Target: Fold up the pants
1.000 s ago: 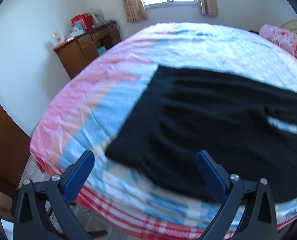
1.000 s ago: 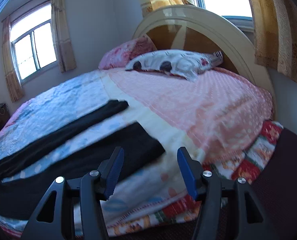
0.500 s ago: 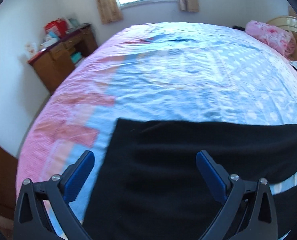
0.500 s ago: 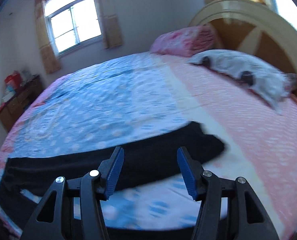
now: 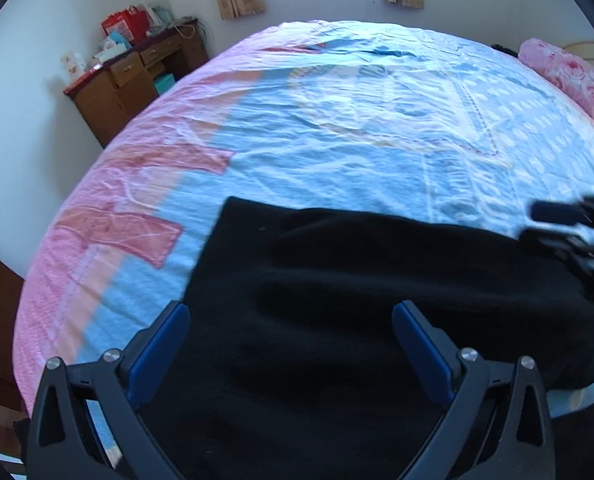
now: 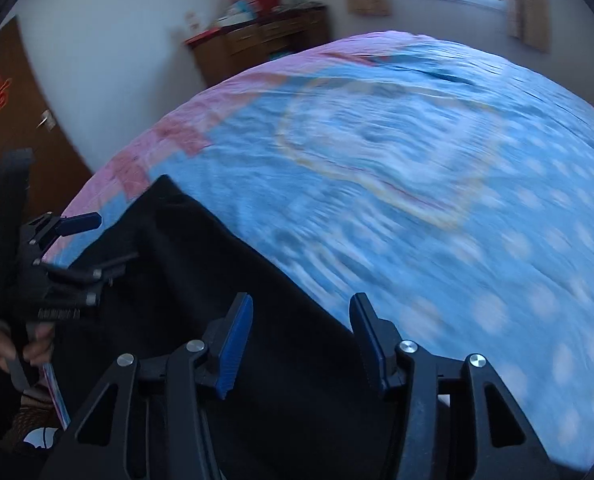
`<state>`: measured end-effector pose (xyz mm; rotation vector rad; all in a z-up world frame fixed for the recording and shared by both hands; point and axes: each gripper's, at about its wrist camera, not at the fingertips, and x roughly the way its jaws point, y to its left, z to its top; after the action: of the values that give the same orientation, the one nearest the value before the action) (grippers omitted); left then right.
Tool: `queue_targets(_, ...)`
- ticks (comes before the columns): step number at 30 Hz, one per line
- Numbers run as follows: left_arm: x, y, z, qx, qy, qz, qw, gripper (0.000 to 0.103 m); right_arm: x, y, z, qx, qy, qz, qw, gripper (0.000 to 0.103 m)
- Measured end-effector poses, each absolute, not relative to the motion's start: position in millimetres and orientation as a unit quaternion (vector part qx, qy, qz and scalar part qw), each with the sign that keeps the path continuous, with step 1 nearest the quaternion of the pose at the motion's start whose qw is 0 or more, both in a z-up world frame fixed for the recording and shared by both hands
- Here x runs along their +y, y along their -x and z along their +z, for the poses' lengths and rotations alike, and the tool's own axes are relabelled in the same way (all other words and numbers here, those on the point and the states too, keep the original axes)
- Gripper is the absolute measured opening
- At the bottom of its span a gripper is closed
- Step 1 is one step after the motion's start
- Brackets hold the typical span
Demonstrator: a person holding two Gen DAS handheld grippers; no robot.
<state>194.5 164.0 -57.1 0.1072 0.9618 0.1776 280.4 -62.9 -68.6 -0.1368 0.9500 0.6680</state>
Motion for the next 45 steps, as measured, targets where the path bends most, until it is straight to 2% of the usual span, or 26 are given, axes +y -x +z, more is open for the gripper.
queue_targets(2, 168, -192, -57, 0.456, -0.063, 0.084, 0.884, 0.103, -38, -288, -76, 0.450, 0.088, 0.329, 0.826, 0.043)
queue_targets(6, 181, -193, -61, 0.462, -0.034, 0.071, 0.883, 0.103, -21, -302, -94, 0.472, 0.109, 0.344, 0.804, 0.043)
queue_targets(9, 184, -196, -63, 0.468, -0.018, 0.064, 0.881, 0.103, -12, -295, -102, 0.467, 0.138, 0.355, 0.798, 0.038)
queue_targets(11, 184, -196, -63, 0.468, -0.016, 0.063, 0.881, 0.103, -7, -288, -102, 0.456, 0.166, 0.347, 0.803, 0.010)
queue_targets(12, 184, -195, -61, 0.467, -0.011, 0.058, 0.882, 0.103, -7, -288, -101, 0.460, 0.159, 0.344, 0.803, 0.005)
queue_targets(19, 187, -176, -41, 0.449, 0.044, 0.012, 0.893, 0.103, -9, -236, -58, 0.389, 0.154, 0.350, 0.838, 0.005)
queue_targets(22, 185, -168, -33, 0.438, 0.068, -0.018, 0.896, 0.103, -4, -196, -48, 0.344, 0.191, 0.362, 0.845, 0.005)
queue_targets(31, 179, -186, -50, 0.486, 0.134, -0.056, 0.862, 0.103, 18, -111, -67, 0.252, 0.310, 0.358, 0.844, 0.005)
queue_targets(39, 184, -207, -63, 0.521, 0.123, -0.012, 0.845, 0.103, 33, -71, -91, 0.199, 0.412, 0.344, 0.820, 0.005)
queue_targets(41, 189, -205, -67, 0.518, 0.117, 0.010, 0.848, 0.099, 35, -65, -96, 0.194, 0.425, 0.344, 0.814, 0.005)
queue_targets(43, 194, -200, -71, 0.507, 0.111, 0.030, 0.854, 0.070, 35, -62, -99, 0.196, 0.423, 0.347, 0.813, 0.005)
queue_targets(44, 198, -196, -74, 0.504, 0.123, 0.028, 0.854, 0.064, 33, -61, -101, 0.197, 0.421, 0.348, 0.815, 0.005)
queue_targets(45, 202, -192, -76, 0.502, 0.139, 0.023, 0.853, 0.051, 32, -59, -101, 0.195, 0.418, 0.345, 0.817, 0.005)
